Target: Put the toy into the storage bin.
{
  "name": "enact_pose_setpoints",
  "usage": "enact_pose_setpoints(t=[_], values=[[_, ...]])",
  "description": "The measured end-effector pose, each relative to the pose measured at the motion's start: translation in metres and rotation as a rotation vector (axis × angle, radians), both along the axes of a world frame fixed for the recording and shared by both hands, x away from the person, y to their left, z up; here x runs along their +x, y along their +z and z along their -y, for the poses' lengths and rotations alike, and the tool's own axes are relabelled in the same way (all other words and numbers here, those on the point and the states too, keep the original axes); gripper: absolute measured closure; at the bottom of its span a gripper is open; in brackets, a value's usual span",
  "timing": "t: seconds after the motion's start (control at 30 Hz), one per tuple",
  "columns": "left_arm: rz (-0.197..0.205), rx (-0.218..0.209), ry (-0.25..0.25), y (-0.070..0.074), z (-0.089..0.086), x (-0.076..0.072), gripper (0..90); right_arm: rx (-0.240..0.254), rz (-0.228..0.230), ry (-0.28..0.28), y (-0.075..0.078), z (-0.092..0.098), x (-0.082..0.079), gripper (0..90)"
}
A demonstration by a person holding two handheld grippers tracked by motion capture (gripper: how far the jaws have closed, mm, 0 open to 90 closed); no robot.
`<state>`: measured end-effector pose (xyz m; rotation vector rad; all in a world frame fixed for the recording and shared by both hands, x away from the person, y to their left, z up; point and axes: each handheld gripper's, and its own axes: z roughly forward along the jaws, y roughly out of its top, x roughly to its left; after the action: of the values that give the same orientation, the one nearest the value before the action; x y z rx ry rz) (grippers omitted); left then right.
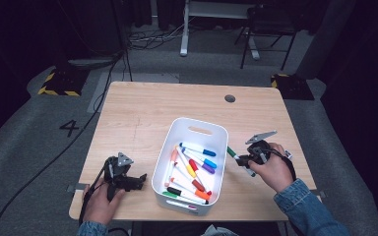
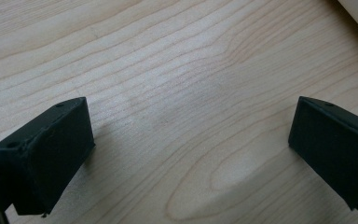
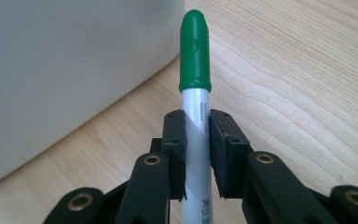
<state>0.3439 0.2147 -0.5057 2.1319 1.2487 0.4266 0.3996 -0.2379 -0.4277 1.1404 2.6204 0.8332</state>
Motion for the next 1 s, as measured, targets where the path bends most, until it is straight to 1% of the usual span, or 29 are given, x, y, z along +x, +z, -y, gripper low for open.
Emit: enact_pose_setpoints(t=[0.03,0.07,0.1,0.17,0.2,0.3,0.33,0.37,0.4,0.47,0.53,0.67,0.73,1.0], values=[[0.001,0.003,0.0,0.0,0.0,0.0,0.1,0.015,-0.011,-0.003,0.002,0.0,-0.002,77.1],[0.0,0.0,0.0,0.0,0.0,0.0,0.1,0.023,-0.011,-0.005,0.004,0.0,-0.003,77.1],[0.0,0.0,0.0,0.0,0.0,0.0,0.1,0.021,-0.009,0.005,0.006,0.001,-0.004,77.1],[0.0,0.001,0.0,0.0,0.0,0.0,0.1,0.029,-0.008,0.006,0.011,0.003,-0.008,77.1],[0.0,0.001,0.0,0.0,0.0,0.0,0.1,0.025,-0.003,0.018,0.013,0.004,-0.009,77.1],[0.0,0.0,0.0,0.0,0.0,0.0,0.1,0.038,0.003,0.028,0.022,0.005,-0.014,77.1],[0.0,0.0,0.0,0.0,0.0,0.0,0.1,0.032,0.007,0.035,0.025,0.006,-0.015,77.1],[0.0,0.0,0.0,0.0,0.0,0.0,0.1,0.041,-0.003,0.028,0.028,0.005,-0.018,77.1],[0.0,0.0,0.0,0.0,0.0,0.0,0.1,0.032,0.008,0.044,0.03,0.006,-0.019,77.1],[0.0,0.0,0.0,0.0,0.0,0.0,0.1,0.036,0.011,0.054,0.035,0.006,-0.022,77.1],[0.0,0.0,0.0,0.0,0.0,0.0,0.1,0.047,0.006,0.053,0.041,0.006,-0.026,77.1],[0.0,0.0,0.0,0.0,0.0,0.0,0.1,0.054,0.019,0.069,0.051,0.008,-0.033,77.1],[0.0,0.001,0.0,0.0,0.0,0.0,0.1,0.063,0.014,0.085,0.055,0.008,-0.035,77.1],[0.0,0.0,0.0,0.0,0.0,0.0,0.1,0.076,0.028,0.101,0.071,0.01,-0.043,77.1]])
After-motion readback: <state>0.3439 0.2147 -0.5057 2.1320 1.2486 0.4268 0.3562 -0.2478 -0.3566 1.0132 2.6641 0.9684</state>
